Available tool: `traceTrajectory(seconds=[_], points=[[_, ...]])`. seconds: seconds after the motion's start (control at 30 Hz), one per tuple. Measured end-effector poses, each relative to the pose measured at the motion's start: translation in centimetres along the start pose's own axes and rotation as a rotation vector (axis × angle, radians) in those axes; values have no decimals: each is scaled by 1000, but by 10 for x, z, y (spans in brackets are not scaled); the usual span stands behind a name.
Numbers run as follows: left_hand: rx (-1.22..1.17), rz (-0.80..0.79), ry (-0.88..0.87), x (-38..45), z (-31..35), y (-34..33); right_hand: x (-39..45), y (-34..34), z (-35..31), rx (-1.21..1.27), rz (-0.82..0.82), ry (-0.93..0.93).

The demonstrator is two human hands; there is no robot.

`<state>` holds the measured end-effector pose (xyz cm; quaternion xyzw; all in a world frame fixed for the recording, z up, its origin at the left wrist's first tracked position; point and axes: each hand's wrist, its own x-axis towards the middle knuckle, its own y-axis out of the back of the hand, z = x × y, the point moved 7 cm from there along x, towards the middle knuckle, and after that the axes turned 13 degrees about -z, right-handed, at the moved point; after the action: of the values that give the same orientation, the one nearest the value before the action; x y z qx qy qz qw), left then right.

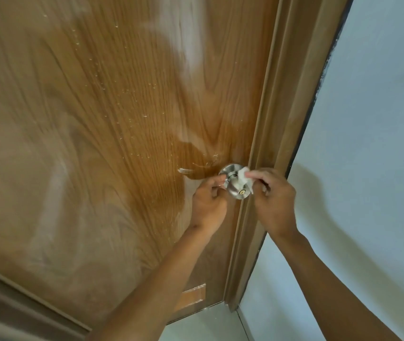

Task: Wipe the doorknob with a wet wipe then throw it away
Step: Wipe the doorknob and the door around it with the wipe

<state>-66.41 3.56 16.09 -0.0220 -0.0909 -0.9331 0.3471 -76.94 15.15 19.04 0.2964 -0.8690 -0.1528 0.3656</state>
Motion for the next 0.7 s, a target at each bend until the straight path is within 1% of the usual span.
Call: traceTrajectory(seconds=[0.07, 0.17, 0.2, 0.23, 0.27, 0.33, 0.37, 0.4, 0.57, 0.63, 0.7], points=[[82, -85, 22, 7, 1, -3, 3, -17, 2, -32, -133, 12], [127, -135, 41, 11, 1, -4, 5, -24, 11, -36, -187, -6], [124, -132, 42, 11, 1, -4, 6, -24, 16, -26, -202, -50], [119, -126, 41, 11, 1, -3, 7, -24, 25, 36, -211, -125], [116, -118, 39, 11, 0, -3, 5, -23, 35, 175, -205, -230], [110, -112, 37, 11, -1, -3, -2, -26, 48, 583, -162, -429], [105, -112, 40, 11, -2, -3, -8, -28, 50, 726, -130, -485], [103, -110, 43, 11, -3, -3, -14, -30, 50, 787, -100, -506], [89, -88, 49, 12, -6, -3, -42, -40, 43, 825, 36, -459], [85, -95, 53, 12, -7, -3, -39, -39, 41, 691, 61, -409], [78, -105, 50, 11, -7, -3, -29, -35, 35, 509, 46, -312]])
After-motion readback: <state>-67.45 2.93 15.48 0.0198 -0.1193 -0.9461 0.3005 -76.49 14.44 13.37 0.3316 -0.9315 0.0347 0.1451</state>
